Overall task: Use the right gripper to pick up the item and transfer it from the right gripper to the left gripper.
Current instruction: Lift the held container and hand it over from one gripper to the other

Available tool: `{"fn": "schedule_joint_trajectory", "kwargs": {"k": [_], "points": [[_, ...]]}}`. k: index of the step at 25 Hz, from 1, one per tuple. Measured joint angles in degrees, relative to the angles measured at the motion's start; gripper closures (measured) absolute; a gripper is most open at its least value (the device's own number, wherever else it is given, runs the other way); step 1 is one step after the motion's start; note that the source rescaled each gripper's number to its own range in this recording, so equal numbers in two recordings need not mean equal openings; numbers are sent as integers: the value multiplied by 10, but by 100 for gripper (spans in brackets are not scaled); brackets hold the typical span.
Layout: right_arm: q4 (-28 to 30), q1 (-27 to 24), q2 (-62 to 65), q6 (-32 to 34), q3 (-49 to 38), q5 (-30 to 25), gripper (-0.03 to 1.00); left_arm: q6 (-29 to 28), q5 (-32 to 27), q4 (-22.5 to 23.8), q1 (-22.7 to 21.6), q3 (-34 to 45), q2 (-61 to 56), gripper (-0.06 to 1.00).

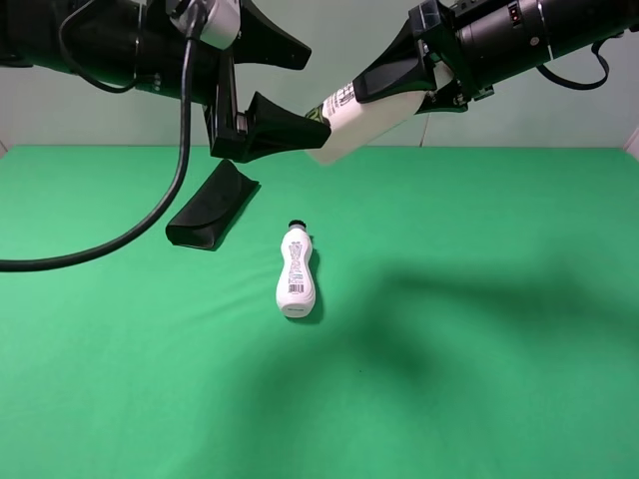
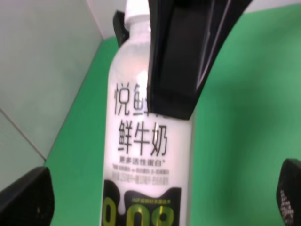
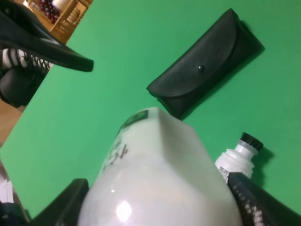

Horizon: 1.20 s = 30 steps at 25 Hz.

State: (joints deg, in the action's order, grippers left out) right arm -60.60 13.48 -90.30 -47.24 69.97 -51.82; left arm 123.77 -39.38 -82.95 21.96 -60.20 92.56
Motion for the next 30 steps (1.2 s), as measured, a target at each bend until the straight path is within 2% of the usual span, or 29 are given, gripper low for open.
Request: {"fn": "schedule_joint_trajectory", "kwargs": {"k": [10,21,26,30], "points": [[-3,0,0,0,0,-8,94,18,7,-13,37,-26,52,5],[-3,0,0,0,0,-9,94,19,30,-19,41,-57,77,5],[-3,0,0,0,0,-10,94,33,21,-53,44,-63,106,5],[-3,0,0,0,0,-10,94,42,19,-63,45,-77,122,5]]}}
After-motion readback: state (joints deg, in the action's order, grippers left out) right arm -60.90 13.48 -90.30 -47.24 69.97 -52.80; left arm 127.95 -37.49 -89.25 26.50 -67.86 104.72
